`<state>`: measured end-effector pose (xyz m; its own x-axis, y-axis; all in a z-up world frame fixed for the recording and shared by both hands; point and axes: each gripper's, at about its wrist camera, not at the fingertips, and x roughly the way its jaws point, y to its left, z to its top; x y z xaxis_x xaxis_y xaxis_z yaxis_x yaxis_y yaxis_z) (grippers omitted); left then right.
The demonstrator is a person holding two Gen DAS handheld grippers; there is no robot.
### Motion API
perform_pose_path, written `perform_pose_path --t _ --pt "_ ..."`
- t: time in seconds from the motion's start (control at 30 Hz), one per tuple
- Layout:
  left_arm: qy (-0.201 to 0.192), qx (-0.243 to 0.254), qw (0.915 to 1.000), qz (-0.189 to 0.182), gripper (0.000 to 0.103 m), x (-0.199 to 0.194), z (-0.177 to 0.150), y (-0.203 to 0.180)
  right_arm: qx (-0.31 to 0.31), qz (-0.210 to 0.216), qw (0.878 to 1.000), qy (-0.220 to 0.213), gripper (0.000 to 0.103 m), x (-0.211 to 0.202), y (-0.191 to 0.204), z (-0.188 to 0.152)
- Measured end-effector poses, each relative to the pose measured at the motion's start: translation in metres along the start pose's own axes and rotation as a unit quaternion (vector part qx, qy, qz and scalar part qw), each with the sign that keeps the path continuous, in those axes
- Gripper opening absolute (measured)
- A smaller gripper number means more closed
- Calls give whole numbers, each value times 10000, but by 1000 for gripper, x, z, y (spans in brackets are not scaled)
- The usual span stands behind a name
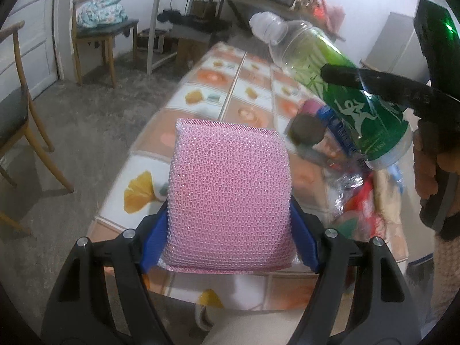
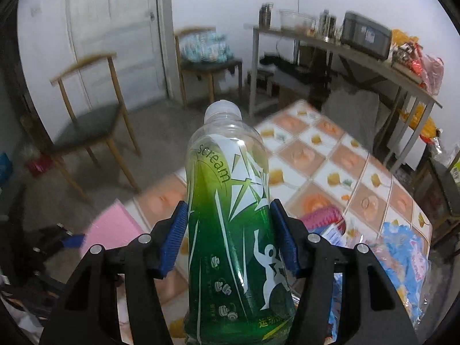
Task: Collect trash
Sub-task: 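Carry sponge and bottle to the blue wastebasket and release both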
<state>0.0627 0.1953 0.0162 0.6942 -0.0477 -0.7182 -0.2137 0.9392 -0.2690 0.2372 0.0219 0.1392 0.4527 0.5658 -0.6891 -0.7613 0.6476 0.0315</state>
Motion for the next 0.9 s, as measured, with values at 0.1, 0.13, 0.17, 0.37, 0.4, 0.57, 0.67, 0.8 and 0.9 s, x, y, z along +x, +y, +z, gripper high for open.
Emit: perform_pose_path --t 0.1,0.13,0.17,0.37,0.4,0.57,0.67,0.8,0.9 --pt "-206 91 9997 -75 72 -17 6 -13 162 128 9987 -471 57 -46 -3 1" --pt "-295 156 9993 -136 72 -24 8 -21 211 150 9979 -599 57 -60 -4 0" --pt "-361 223 9989 -194 72 -30 10 -29 255 156 9971 -704 57 -72 -6 -3" --pt "-571 862 9915 -794 72 -54 16 -97 763 -193 9867 -1420 57 -177 -34 -48" --pt "-574 1005 9888 -946 72 -54 18 -113 855 -292 9849 -1480 57 -191 -39 -58" --pt "-436 1688 9688 -1764 72 -49 19 -196 1632 -1187 9654 -1651 57 -278 -75 -134" --pt "-141 2138 9483 -2340 72 -34 13 -258 2088 -1752 9484 -1622 57 -317 -94 -178" --pt "593 2701 9128 -3004 72 -2 -9 -346 2928 -2469 9116 -1493 57 -366 -119 -258" --pt "1416 3007 8826 -3326 72 36 -38 -413 3628 -2776 8794 -1337 57 -384 -140 -323"
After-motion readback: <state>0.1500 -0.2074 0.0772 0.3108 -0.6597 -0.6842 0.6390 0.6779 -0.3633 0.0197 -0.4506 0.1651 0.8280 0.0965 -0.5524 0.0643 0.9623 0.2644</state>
